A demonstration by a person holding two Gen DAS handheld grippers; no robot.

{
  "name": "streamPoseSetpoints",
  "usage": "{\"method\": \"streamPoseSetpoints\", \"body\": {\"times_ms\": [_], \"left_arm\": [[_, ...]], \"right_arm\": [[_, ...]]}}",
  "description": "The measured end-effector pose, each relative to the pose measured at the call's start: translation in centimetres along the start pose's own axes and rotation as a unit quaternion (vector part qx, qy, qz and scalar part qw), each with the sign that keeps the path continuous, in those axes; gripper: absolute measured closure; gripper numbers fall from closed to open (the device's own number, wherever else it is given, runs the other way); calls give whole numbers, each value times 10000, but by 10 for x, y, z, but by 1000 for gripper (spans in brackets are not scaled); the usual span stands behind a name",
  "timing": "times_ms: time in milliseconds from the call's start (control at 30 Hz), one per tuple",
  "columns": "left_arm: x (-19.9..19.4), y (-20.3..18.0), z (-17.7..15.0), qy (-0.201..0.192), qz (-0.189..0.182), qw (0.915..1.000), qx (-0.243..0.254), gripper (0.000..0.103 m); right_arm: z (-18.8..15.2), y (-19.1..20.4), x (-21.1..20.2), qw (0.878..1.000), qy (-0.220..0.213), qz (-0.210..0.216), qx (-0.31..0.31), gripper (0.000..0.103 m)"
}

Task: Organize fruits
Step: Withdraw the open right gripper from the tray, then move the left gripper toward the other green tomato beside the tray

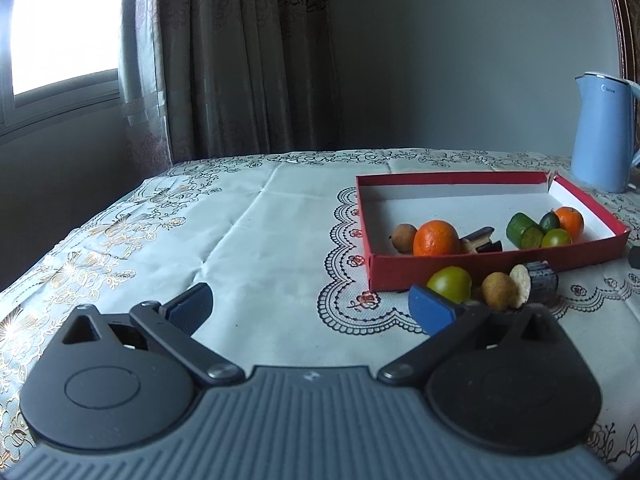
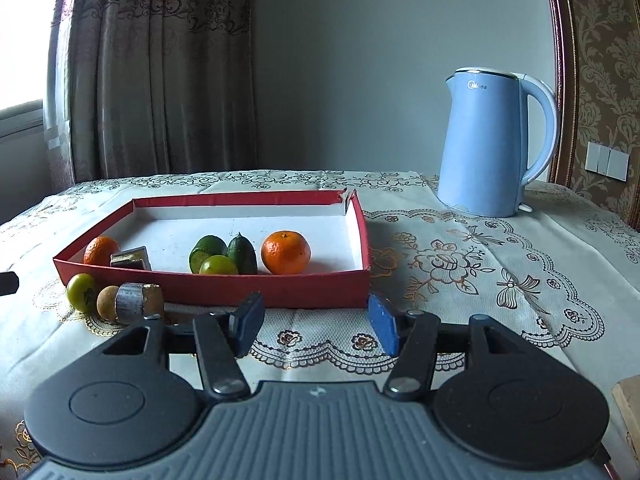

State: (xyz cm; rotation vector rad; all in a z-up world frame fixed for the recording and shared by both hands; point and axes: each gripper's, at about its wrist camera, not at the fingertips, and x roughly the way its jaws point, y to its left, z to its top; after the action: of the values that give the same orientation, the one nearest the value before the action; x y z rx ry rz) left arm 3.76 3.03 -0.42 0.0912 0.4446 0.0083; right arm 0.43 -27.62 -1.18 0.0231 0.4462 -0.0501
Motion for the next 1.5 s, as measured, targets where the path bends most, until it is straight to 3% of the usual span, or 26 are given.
{"method": "streamPoseSetpoints", "body": {"times_ms": [500,667,833,1500], "left_arm": [[6,-35,12,70,-65,9997,211,0],[12,-39,12,71,-238,9993,270,0],[24,-38,10,289,-329,9988,215,8],[37,-50,13,482,-529,9969,340,9]], "right_arm": [[0,-2,0,10000,-4,11,62,46],[0,-2,0,10000,-9,16,69,46],[0,-3,0,10000,-21,24,83,46],[0,-10,0,9994,-21,160,297,46]]}}
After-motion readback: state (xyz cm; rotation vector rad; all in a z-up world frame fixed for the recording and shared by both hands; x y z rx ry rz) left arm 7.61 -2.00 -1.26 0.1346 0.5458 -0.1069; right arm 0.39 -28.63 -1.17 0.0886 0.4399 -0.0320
